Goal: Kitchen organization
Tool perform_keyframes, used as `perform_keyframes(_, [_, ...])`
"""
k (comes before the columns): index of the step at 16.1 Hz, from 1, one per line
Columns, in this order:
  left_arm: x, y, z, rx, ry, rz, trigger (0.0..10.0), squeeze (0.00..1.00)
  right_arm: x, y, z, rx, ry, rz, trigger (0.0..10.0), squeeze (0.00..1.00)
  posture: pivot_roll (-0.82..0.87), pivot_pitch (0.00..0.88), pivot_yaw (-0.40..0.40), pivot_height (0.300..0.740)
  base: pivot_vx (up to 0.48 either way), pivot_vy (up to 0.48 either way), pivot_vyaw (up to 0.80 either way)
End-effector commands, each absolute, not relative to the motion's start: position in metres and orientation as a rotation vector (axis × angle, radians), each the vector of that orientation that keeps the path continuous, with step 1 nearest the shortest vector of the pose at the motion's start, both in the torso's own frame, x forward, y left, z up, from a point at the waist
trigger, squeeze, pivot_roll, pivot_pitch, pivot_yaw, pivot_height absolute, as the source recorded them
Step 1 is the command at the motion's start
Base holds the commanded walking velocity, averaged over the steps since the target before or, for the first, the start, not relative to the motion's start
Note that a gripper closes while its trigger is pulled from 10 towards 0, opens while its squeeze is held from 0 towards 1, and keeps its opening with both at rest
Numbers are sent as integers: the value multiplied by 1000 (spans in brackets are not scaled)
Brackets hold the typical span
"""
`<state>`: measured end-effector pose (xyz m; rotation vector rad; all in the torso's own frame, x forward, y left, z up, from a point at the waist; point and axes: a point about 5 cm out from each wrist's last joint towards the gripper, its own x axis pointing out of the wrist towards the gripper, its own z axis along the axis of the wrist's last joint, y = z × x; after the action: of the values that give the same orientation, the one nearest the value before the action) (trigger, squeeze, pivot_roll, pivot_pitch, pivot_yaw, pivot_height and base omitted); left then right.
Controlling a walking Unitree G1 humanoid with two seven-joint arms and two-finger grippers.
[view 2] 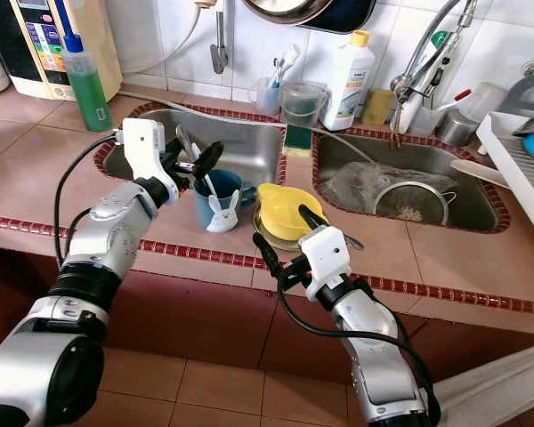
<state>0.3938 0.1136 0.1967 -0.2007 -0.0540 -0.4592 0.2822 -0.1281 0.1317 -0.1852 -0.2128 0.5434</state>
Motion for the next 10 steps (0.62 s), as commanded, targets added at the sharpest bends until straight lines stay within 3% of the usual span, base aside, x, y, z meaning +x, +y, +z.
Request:
perform_keyframes(1, [396,109,205,-207,-80,-474,3647,0,282,-128,136,-198,-222,537,10000,0,-51,8,-34,740,0,0,0])
perform_keyframes(2, [396,109,206,-211,-87,-476,0,0,282,-128,135,-197,-220,538,10000,0,-51,8,-34,740,0,0,0])
perform_keyframes(10, [397,113,208,-205,-91,-480,0,0,281,-125,134,-193,-215,541,10000,0,-43,15,-29,740,0,0,0])
